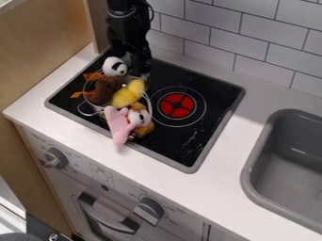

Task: Took the stuffed panda and put it inside the pot

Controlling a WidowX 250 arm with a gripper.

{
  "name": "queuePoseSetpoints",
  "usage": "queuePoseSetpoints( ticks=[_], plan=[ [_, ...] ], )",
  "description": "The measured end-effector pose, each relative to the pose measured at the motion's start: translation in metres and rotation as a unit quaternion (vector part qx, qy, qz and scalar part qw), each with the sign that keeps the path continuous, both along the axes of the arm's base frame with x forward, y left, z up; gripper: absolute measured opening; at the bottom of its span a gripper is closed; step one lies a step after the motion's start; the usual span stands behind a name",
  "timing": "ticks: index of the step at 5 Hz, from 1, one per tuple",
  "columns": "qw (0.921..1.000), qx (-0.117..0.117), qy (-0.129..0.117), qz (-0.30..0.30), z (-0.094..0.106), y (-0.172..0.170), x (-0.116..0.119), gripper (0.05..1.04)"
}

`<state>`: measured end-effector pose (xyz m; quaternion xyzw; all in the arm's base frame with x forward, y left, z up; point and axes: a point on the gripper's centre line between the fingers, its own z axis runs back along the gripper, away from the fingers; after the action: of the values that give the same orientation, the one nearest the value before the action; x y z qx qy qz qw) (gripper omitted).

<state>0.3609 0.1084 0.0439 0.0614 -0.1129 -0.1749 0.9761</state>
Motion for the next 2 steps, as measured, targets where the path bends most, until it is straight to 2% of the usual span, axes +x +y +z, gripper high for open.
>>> queuePoseSetpoints(
  ticks=[2],
  plan=[
    [0.9999, -0.003, -0.001, 0.01, 0.0, -0.0032, 0.0009, 0.998]
  ],
)
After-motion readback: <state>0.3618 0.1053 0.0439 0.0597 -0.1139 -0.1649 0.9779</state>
